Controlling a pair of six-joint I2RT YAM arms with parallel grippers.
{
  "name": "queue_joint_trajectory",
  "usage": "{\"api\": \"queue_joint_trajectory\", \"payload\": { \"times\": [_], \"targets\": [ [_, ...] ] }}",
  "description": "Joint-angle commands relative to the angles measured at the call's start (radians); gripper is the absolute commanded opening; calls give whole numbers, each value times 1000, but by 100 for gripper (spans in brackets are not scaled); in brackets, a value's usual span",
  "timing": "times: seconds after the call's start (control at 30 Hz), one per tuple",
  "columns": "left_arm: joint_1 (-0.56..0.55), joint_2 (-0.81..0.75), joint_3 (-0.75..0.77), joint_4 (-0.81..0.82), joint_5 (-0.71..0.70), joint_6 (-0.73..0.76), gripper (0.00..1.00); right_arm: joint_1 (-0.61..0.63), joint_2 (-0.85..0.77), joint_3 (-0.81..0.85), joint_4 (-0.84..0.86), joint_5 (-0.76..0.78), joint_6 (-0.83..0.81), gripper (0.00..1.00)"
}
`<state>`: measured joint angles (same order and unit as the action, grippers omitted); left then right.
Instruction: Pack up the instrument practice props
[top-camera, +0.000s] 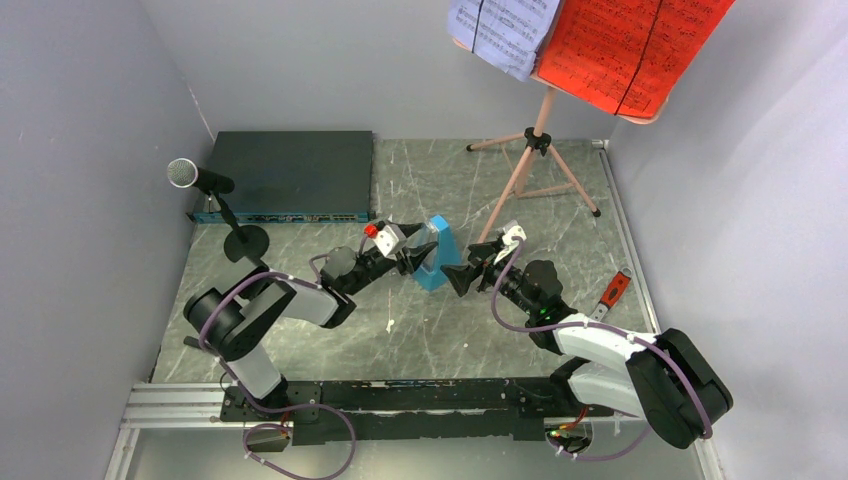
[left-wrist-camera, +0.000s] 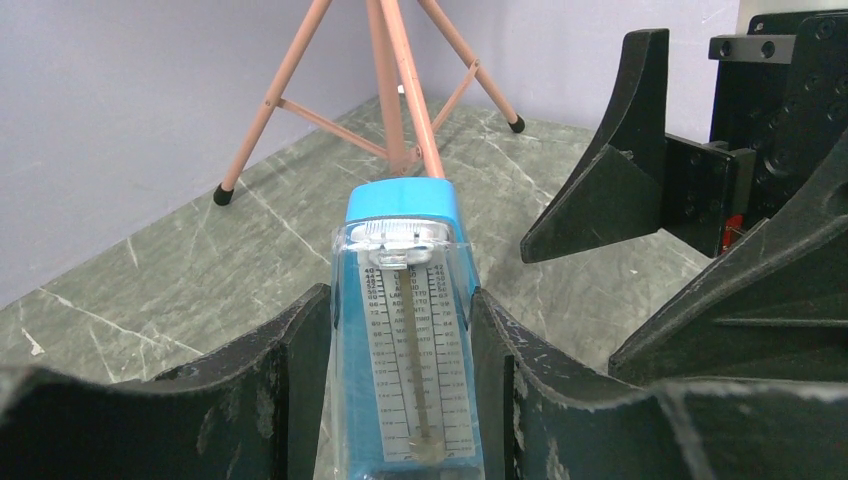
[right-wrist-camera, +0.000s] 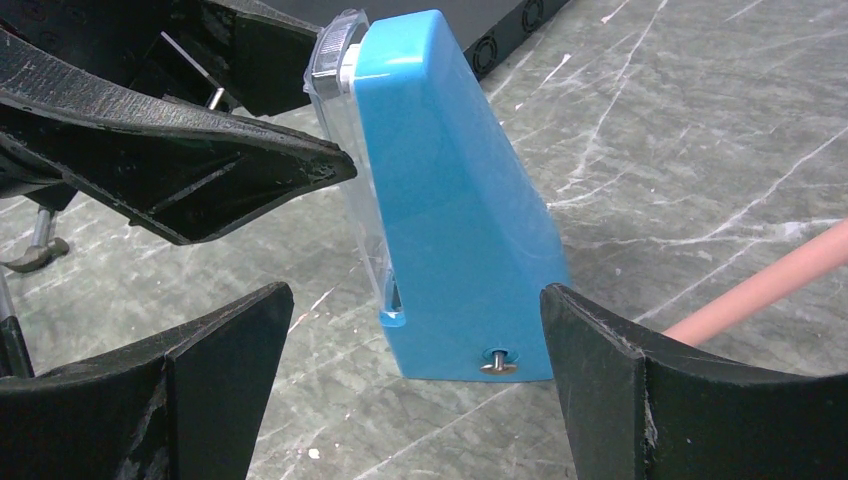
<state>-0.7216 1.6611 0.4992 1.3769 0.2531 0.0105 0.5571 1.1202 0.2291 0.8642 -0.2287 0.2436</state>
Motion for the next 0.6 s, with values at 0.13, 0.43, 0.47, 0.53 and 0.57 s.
{"api": "queue_joint_trajectory", "payload": {
  "times": [0.13,0.43,0.47,0.53,0.57],
  "targets": [
    [-3,41,-1,79,-7,-48,3,6,4,39,32,-1,-18,100],
    [-4,20,-35,28,-35,-67,3,7,4,42,21,2,-24,100],
    [-2,15,-37,25,-37,-71,3,7,4,42,19,2,-24,100],
    [-2,10,-36,10,-31,-82,3,8,8,43,19,2,-22,100],
    [-2,11,-30,5,-26,-92,3,7,12,45,20,0,-20,100]
  ]
}}
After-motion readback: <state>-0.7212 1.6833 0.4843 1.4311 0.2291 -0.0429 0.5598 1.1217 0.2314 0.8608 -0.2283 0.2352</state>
